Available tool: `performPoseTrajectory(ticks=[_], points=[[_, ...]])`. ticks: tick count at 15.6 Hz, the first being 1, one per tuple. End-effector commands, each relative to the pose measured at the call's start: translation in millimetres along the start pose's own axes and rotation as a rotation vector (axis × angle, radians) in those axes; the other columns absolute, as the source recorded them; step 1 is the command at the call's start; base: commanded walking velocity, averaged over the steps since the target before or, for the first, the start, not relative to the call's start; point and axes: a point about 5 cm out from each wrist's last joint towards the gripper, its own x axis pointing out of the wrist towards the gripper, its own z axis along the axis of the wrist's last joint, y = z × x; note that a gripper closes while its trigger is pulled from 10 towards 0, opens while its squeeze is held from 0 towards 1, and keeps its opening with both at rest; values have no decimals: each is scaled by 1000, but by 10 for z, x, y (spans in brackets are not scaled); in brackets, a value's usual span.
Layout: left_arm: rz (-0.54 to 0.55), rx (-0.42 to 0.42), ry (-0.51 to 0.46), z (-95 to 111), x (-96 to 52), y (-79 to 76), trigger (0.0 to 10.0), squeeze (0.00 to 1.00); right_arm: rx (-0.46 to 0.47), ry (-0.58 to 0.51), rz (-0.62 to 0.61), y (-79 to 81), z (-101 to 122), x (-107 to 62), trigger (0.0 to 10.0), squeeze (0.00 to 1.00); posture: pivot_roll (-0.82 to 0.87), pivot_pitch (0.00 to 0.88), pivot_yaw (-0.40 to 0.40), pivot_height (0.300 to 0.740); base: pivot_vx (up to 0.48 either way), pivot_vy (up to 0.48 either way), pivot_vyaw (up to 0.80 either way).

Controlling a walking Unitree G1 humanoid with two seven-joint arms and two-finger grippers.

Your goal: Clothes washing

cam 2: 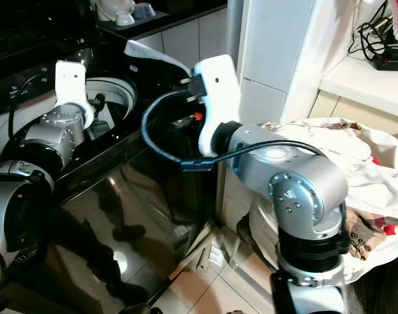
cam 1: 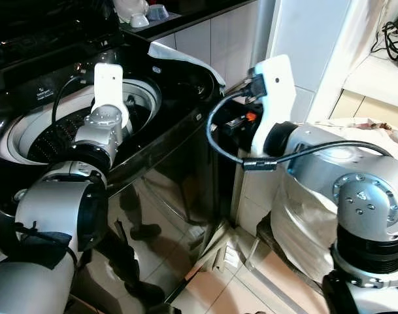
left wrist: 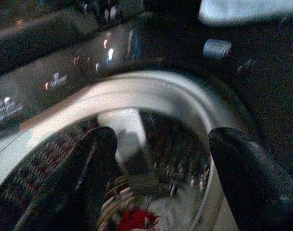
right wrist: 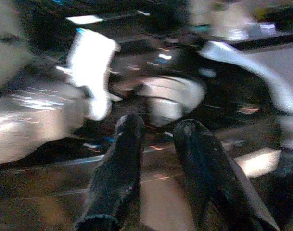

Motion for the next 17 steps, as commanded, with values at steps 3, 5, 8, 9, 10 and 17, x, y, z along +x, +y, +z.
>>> performPoseTrajectory(ticks=[3,5,8,9,10,17], points=[[-163,-68,-254,257,-79,-332,10000,984,45,127,-492,-732,-294,-273,10000,1000,-138,0,98,740,0,0,0],[-678,-153,-289,173,-351,-697,10000,0,131,178,-672,-1054,-457,-532,10000,1000,-143,0,95,740,0,0,0],[-944,-80,-377,49,-703,-884,10000,0,164,240,-715,-1216,-601,-668,10000,1000,-141,0,91,740,0,0,0],[-1017,-70,-374,-14,-822,-941,10000,0,176,268,-682,-1235,-663,-677,10000,1000,-143,0,90,740,0,0,0],[-1168,-80,-353,-107,-1031,-1033,10000,0,178,307,-642,-1278,-754,-687,10000,1000,-144,0,90,740,0,0,0],[-1340,-6,-326,-199,-1394,-1144,10000,0,74,421,-622,-1520,-928,-692,10000,1000,-149,0,98,740,0,0,0]])
